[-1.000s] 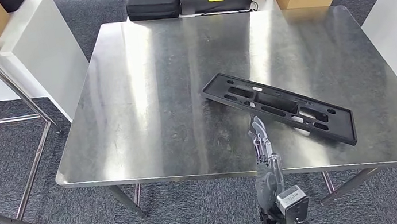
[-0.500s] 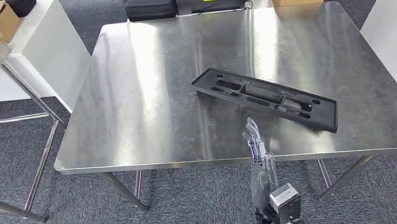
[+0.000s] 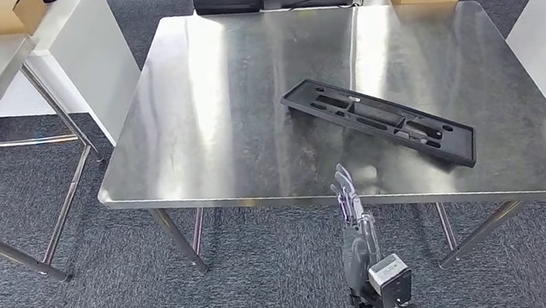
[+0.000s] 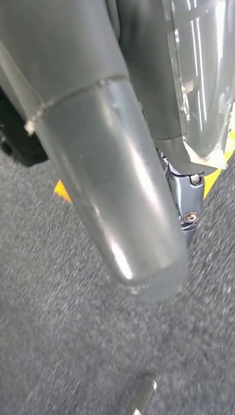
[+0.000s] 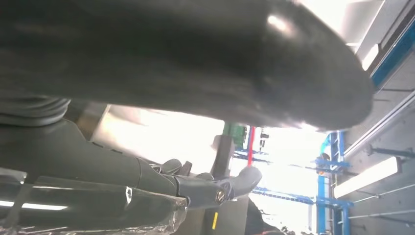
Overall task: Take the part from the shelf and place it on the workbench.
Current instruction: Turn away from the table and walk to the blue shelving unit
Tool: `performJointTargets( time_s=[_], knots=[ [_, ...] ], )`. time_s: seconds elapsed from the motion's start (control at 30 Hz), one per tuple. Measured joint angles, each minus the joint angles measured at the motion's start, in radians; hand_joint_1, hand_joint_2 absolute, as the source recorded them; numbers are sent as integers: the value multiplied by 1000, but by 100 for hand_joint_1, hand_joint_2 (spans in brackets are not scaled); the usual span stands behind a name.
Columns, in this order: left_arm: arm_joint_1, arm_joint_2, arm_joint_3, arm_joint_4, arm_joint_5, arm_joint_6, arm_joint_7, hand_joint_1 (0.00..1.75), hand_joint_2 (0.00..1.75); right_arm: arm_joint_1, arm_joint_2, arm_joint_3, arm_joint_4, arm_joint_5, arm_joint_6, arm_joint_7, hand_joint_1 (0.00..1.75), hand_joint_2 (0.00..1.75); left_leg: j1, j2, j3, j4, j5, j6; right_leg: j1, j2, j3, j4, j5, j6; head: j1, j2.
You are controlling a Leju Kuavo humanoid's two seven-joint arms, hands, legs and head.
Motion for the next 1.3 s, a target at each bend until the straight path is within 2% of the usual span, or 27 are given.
performJointTargets(
  time_s=[0.03, 0.07, 0.1, 0.17, 0.2, 0.23, 0.3, 0.37, 0.4, 0.43, 0.5, 0.53, 0.57, 0.6, 0.63, 0.7, 0.77, 0.8, 0.9, 0.93, 1.0, 1.07, 1.1, 1.13, 1.2, 1.27, 1.3],
  knots=[
    [0, 0, 0, 0, -3, 0, 1, 0, 0, 0, -1, -1, 1, 4, 0, 0, 0, 0, -1, 0, -16, 1, 11, -1, -1, 1, -6, 47, -17, 5, 0, 0],
    [0, 0, 0, 0, -4, 0, 2, 0, 0, 0, -1, -3, 3, 11, -1, 0, 0, 0, -1, 0, -29, 2, 21, -2, -2, 1, 0, 65, -17, 13, 0, 0],
    [0, 0, 0, 0, -5, -2, 1, 0, 0, 0, -1, -5, 5, 20, -4, 0, 0, 0, -1, 0, -42, 3, 30, -4, -2, 1, 22, 50, -1, 23, 0, 0],
    [0, 0, 0, 0, -10, -2, 2, 0, 0, -2, 1, -9, 10, 38, -9, 5, 0, 0, 0, -1, -66, 7, 47, -11, -5, 1, 106, -57, 40, 37, 0, 0],
    [-1, 0, 0, 0, -13, -3, 5, 0, 0, -5, 4, -11, 16, 42, -8, 11, 0, 0, -2, -3, -76, 10, 55, -16, -4, 2, 160, -135, 48, 38, 0, 0],
    [-1, 0, 0, 0, -16, -3, 8, 0, 0, -8, 8, -13, 24, 44, -4, 18, 0, 0, -3, -3, -82, 12, 64, -22, -2, 5, 199, -196, 49, 32, -1, 0],
    [-1, 0, 1, 0, -20, -6, 10, 0, 0, -17, 16, -17, 53, 51, 6, 28, 0, 0, -5, -4, -88, 13, 80, -34, 5, 9, 227, -253, 42, 18, -3, 0],
    [-1, 1, 1, 0, -29, -6, 12, 0, 0, -29, 22, -17, 101, 70, 8, 34, 0, 0, -2, -7, -92, 12, 90, -44, 2, 9, 211, -250, 54, 2, -4, 0],
    [-1, 1, 1, 0, -34, -7, 14, 0, 0, -38, 27, -16, 134, 80, 6, 38, 0, 0, 1, -7, -99, 21, 74, -50, -2, 7, 202, -249, 64, -10, -4, 0],
    [0, 2, 1, 0, -36, -9, 15, 0, 0, -48, 34, -14, 170, 92, 2, 41, 0, 0, 3, -8, -109, 47, 39, -55, -6, 4, 191, -250, 75, -22, -6, 0],
    [0, 2, 0, 0, -42, -12, 16, 0, 0, -70, 48, -7, 248, 119, -14, 49, 0, 0, 7, -6, -137, 151, -67, -65, -6, 1, 169, -249, 99, -38, -10, 0],
    [-1, 2, 0, 0, -44, -15, 17, 0, 0, -82, 54, -3, 290, 134, -24, 54, 0, 0, 8, -6, -149, 216, -109, -70, -4, -1, 158, -248, 111, -40, -11, 0],
    [-1, 2, 1, 0, -47, -18, 17, 0, 0, -94, 59, 1, 336, 146, -35, 58, 0, 0, 9, -6, -156, 271, -129, -74, -3, -2, 146, -247, 121, -40, -11, 0],
    [-2, 2, 1, 0, -50, -21, 18, 0, 0, -107, 64, 3, 387, 156, -43, 63, 0, 0, 11, -5, -149, 300, -128, -77, -2, -3, 132, -244, 131, -37, -11, 0],
    [-2, 2, 1, 0, -54, -22, 18, 0, 0, -119, 69, 4, 437, 161, -49, 67, 0, 0, 14, -5, -126, 295, -108, -78, -2, -4, 118, -241, 139, -34, -11, 0],
    [-2, 2, 1, 0, -65, -20, 24, 0, 0, -140, 78, 4, 532, 165, -59, 74, 0, 0, 20, -5, -29, 180, -69, -78, -3, -5, 96, -231, 151, -23, -11, 0],
    [-3, 2, 1, 0, -70, -18, 30, 0, 0, -158, 86, 3, 601, 165, -67, 76, 0, 0, 18, -8, 59, 50, -70, -72, -1, -7, 82, -224, 162, -10, -10, 0],
    [-4, 1, 1, 0, -70, -18, 31, 0, 0, -167, 90, 3, 627, 165, -70, 76, 0, 0, 14, -9, 77, 18, -78, -67, 0, -8, 79, -223, 169, -4, -10, 0],
    [-4, 0, 1, 0, -71, -17, 33, 0, 0, -183, 96, 3, 687, 165, -71, 77, 0, 0, 8, -7, 66, 4, -59, -40, 1, -8, 66, -220, 176, 14, -8, 0],
    [-4, 0, 2, 0, -71, -18, 34, 0, 0, -186, 97, 3, 701, 166, -72, 81, 0, 0, 8, -5, 56, 0, -47, -29, 1, -6, 53, -202, 156, 13, -7, 0],
    [-6, 0, 2, 0, -70, -23, 33, 0, 0, -196, 96, 2, 732, 171, -85, 117, 0, 0, 7, -1, 31, -4, -23, -13, 0, -1, 13, -103, 73, 2, -3, 0],
    [-6, 1, 3, 0, -74, -27, 37, 0, 0, -210, 94, -6, 786, 172, -99, 204, 0, 0, 5, 1, 1, -3, 0, -9, -1, 1, -20, 29, 3, -1, 1, 0],
    [-6, 1, 4, 0, -76, -29, 40, 0, 0, -215, 91, -14, 820, 168, -98, 250, 0, 0, 5, 1, -14, -2, 10, -9, -1, 2, -19, 66, -4, 5, 1, 0],
    [-5, 1, 5, 0, -78, -31, 44, 0, 0, -217, 88, -23, 851, 161, -92, 284, 0, 0, 5, 1, -27, -1, 20, -10, -1, 2, -2, 71, 7, 15, 2, 0],
    [-5, 1, 9, 0, -80, -37, 47, 0, 0, -218, 82, -43, 907, 143, -70, 325, 0, 0, 4, 1, -51, 4, 38, -17, -1, 2, 84, -29, 53, 30, 2, 0],
    [-5, 1, 12, 0, -86, -37, 52, 0, 0, -221, 81, -66, 956, 113, -33, 365, 0, 0, 1, 1, -68, 10, 53, -27, 3, 3, 188, -186, 64, 26, 2, 0],
    [-6, 1, 13, 0, -90, -36, 53, 0, 0, -221, 81, -79, 979, 97, -10, 387, 0, 0, 0, 1, -71, 12, 61, -32, 5, 4, 214, -233, 58, 20, 1, 0]
  ],
)
